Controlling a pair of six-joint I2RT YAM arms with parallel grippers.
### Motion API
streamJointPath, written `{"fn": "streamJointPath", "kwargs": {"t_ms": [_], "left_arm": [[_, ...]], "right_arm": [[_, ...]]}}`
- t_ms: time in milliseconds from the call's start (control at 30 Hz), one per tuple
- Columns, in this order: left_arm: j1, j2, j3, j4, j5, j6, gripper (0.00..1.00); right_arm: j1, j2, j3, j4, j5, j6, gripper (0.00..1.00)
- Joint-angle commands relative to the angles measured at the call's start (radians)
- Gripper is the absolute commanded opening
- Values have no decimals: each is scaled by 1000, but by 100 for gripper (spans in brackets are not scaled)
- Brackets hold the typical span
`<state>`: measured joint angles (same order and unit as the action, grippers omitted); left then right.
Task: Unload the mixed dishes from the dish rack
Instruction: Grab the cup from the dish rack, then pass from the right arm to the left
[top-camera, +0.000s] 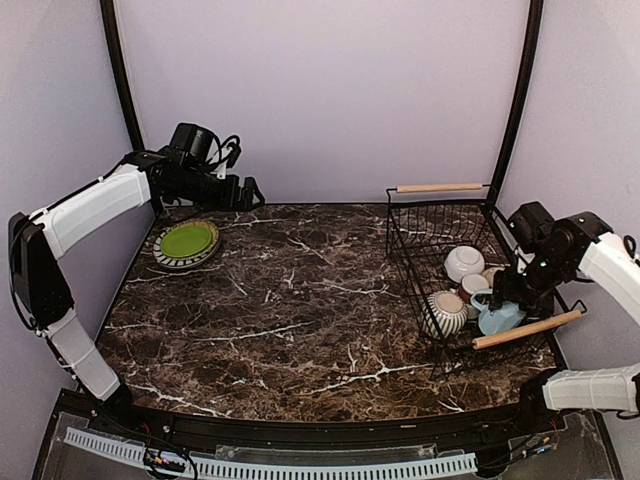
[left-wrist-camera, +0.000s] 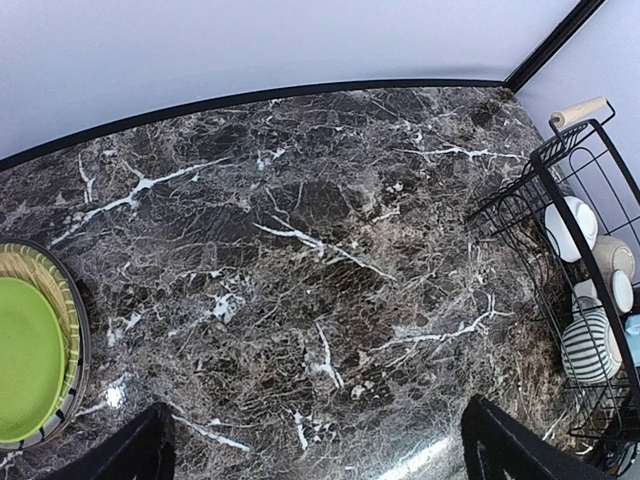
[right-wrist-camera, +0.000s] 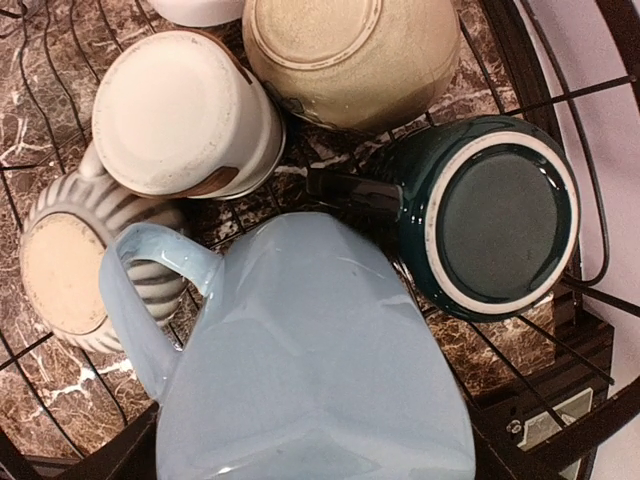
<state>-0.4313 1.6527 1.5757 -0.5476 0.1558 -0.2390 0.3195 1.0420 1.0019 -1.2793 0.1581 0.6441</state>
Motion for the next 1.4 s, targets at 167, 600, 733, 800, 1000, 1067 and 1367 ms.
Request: {"fn": "streamJointPath", "kwargs": {"t_ms": [167, 600, 733, 800, 1000, 1067, 1367], "left_arm": [[-57, 19, 2, -26, -47, 47, 99], [-78, 27, 6, -28, -26, 46, 99], [-80, 30, 6, -27, -16, 42, 99], [-80, 29, 6, -25, 0, 36, 99], [-80, 33, -8, 18, 134, 8, 99], [-80, 33, -24, 60, 223, -11, 99], [-102, 9, -237, 609, 700, -315, 99]], "right_arm": [[-5, -90, 118, -32, 4, -59, 0], [-5, -103, 184, 50, -53, -120, 0], [-5, -94, 222, 76, -66, -146, 0], [-5, -96, 237, 110, -75, -157, 0], [-5, -117, 205, 308, -121, -175, 0], [-5, -120, 196, 377, -144, -175, 0], [-4, -86, 200, 658, -419, -179, 0]]}}
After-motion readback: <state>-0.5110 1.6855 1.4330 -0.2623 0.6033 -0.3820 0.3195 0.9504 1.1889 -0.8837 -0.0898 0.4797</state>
